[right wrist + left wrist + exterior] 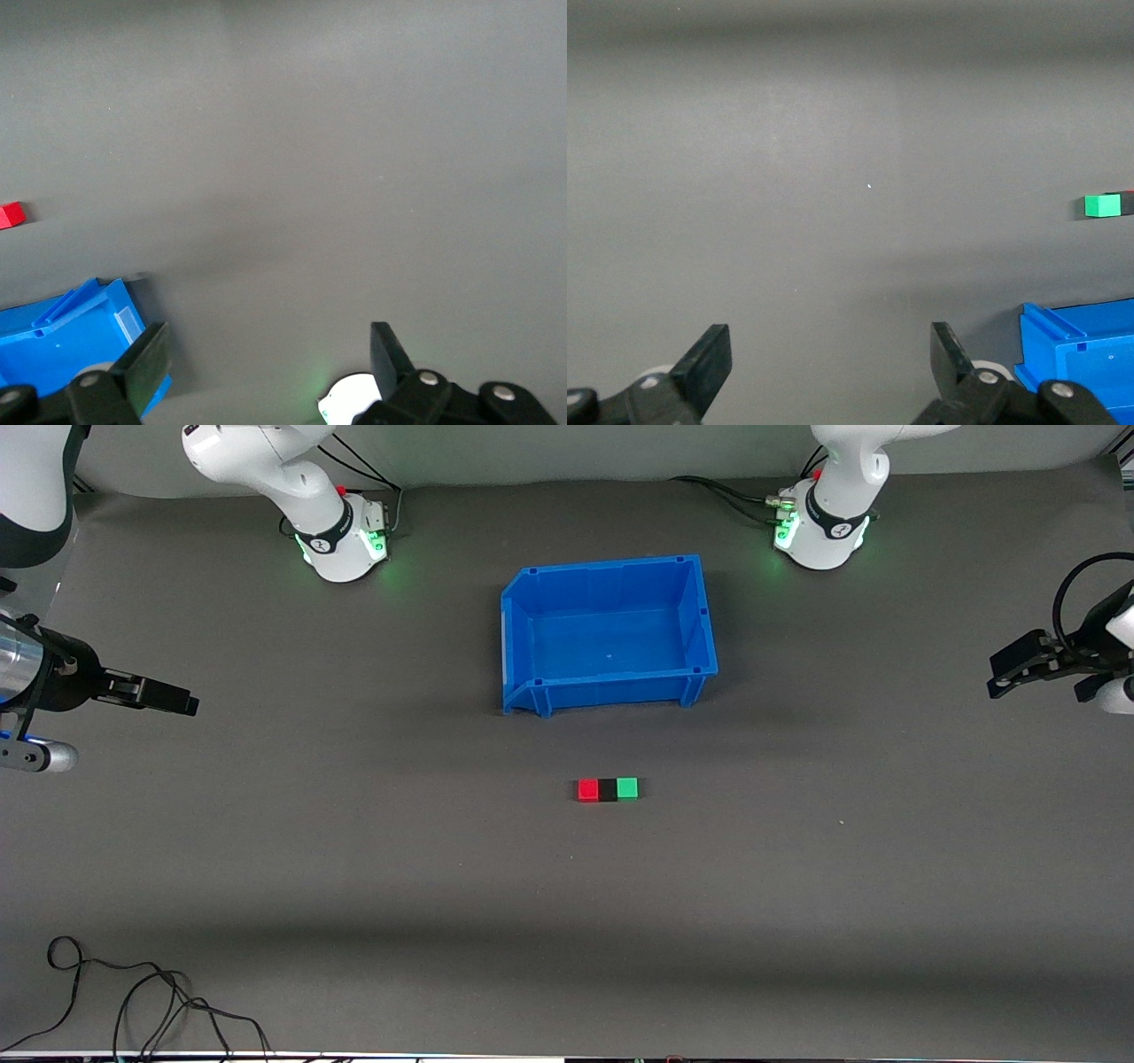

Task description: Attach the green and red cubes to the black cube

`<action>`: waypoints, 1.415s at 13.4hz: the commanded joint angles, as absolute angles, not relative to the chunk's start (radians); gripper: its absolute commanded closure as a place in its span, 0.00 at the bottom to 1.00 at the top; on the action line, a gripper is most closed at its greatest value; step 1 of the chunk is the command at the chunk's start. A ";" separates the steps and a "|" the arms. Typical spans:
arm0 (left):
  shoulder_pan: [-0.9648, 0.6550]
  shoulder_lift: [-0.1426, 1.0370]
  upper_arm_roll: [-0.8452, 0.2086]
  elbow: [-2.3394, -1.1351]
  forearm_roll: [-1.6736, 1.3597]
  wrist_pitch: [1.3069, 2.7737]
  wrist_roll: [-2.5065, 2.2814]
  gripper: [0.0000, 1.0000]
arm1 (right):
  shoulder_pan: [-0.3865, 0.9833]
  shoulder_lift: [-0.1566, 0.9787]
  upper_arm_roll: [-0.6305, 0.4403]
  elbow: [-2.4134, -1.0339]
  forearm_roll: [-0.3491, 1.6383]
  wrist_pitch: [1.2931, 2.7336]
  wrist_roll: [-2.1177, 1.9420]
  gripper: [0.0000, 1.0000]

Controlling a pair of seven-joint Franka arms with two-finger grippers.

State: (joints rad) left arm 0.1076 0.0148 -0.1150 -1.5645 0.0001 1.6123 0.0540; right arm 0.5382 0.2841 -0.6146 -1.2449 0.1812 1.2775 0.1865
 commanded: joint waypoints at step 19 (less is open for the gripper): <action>0.110 0.061 -0.112 -1.497 0.008 1.548 0.031 0.00 | 0.101 0.000 -0.123 -1.529 0.071 1.513 0.153 0.00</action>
